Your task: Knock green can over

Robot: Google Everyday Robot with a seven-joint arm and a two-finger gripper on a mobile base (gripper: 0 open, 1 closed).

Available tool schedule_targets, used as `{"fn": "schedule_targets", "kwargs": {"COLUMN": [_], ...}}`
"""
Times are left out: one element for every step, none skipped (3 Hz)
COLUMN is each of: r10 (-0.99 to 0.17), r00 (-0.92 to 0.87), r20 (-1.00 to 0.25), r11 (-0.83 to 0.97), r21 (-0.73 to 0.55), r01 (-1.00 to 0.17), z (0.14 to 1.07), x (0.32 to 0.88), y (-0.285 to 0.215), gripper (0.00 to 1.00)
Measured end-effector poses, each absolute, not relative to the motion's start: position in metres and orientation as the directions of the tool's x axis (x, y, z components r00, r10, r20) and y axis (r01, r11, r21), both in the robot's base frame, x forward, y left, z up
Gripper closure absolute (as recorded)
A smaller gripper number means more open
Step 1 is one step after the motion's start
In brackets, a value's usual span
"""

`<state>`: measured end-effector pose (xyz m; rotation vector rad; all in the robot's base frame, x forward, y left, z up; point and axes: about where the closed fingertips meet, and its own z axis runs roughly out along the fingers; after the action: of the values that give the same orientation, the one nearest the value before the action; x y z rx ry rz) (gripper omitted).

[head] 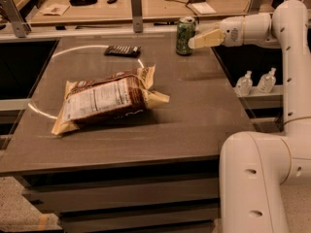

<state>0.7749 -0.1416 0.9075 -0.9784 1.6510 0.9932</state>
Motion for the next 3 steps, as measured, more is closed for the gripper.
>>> {"fn": "schedule_targets", "kwargs": {"r10": [-0.15,-0.124,-0.126], "r00": [-0.192,-0.111,-0.105], "r20": [-0.97,-0.986,-0.986], "r11": [0.353,0.322,0.31], "r21": [0.129,0.066,0.062], "r01": [-0.927,-0.944,-0.949], "z": [0.902,0.899,0.894], "x": [0.785,0.793,0.795], "y": [-0.135,-0.12,-0.112], "gripper": [0.0,0.0,0.0]}}
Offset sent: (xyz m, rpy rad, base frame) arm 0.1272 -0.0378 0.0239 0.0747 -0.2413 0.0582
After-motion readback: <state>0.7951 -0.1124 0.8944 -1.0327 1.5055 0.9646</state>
